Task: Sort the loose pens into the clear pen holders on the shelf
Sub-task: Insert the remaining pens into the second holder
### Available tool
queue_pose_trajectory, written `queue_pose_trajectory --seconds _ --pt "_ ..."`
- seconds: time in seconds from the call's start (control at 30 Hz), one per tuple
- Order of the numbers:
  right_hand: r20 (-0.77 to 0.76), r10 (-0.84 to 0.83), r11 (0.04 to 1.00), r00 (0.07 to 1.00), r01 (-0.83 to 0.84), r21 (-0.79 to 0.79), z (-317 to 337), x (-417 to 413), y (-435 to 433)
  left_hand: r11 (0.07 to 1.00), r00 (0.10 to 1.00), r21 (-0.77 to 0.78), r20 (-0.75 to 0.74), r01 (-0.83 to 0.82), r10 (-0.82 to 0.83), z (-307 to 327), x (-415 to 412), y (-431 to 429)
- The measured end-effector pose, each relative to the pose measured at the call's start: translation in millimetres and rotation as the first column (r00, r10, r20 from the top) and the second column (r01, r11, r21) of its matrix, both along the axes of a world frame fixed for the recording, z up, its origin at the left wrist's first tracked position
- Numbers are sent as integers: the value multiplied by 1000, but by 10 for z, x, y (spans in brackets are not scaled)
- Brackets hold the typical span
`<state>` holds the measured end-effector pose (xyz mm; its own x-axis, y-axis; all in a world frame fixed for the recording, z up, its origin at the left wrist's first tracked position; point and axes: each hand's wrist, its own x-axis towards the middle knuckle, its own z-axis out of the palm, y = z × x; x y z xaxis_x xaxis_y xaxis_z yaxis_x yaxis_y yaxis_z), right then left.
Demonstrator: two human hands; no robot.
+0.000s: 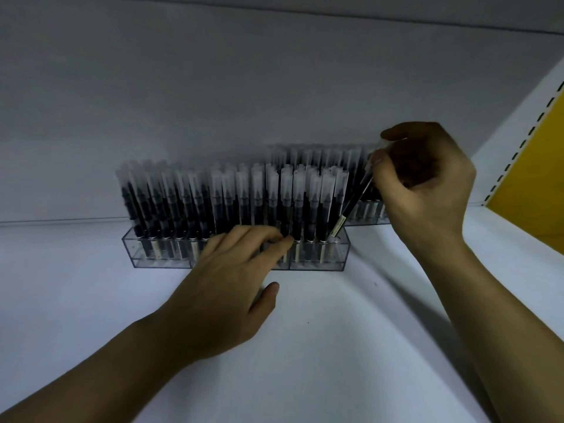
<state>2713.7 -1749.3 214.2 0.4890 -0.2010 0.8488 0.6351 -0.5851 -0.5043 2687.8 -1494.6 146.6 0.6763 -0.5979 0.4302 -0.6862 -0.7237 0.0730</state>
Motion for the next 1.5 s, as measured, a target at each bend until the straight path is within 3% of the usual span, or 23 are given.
queue_pose_trajectory --seconds 0.23,0.43,0.93,1.2,1.5 --pt "35 -27 998 999 29 -60 -16 -8 11 1000 999 21 23 -23 22 2 0 -16" --pt "-38 -16 970 999 6 -243 -112 47 75 998 998 36 39 -46 44 1 0 -40" --pt "-77 13 979 997 -29 -204 -103 63 57 995 995 -24 38 -95 96 31 65 -28" --pt "-50 40 930 998 -55 -364 -187 94 122 995 995 -41 31 -93 95 16 98 21" --pt "-329 53 973 943 -123 -196 -293 113 203 980 986 -117 22 -162 165 67 195 173"
